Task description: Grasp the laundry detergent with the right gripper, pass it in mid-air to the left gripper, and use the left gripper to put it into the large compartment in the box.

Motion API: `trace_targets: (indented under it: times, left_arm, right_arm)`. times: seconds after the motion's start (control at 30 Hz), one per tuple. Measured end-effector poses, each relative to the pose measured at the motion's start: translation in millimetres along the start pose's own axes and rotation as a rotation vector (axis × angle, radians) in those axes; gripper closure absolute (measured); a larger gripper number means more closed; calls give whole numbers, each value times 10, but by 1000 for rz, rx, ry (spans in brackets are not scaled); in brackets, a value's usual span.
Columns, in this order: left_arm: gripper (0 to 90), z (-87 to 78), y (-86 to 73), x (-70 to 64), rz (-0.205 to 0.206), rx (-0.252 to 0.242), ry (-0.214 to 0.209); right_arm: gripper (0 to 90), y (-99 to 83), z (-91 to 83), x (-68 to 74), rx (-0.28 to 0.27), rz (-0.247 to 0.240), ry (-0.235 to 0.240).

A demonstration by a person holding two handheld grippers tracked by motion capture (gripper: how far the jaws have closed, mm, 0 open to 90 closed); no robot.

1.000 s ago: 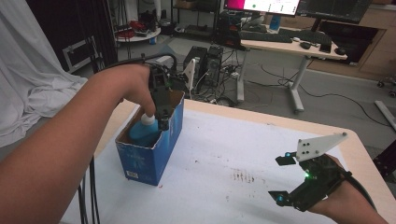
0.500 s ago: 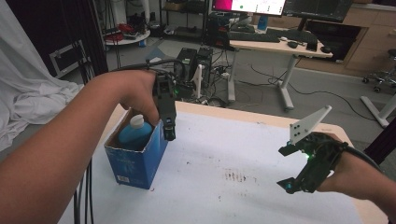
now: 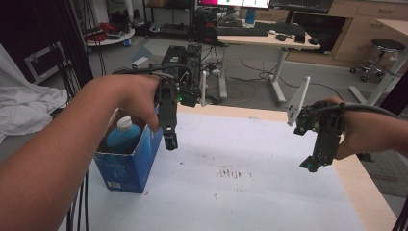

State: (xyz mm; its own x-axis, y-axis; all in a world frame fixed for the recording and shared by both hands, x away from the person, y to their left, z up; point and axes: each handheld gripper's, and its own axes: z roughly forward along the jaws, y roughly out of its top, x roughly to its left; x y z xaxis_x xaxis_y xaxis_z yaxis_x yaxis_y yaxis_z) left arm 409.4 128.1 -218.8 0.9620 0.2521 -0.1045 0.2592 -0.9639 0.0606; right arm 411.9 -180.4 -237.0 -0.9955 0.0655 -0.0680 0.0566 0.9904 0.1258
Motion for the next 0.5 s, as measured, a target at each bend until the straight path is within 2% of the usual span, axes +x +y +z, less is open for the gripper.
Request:
trace_targets:
  times: [0.1, 0.27, 0.5]
  left_arm:
    - [16, -1, 12, 10, 2, 2, -6]
    - [16, -25, 25, 58, 1, -1, 15]
    - [16, -10, 97, 91, 10, 9, 0]
  right_arm:
    - [10, -7, -63, -23, 7, 1, -6]
    - [10, -10, -182, -50, 19, 3, -23]
    - [11, 2, -147, -87, 29, -13, -14]
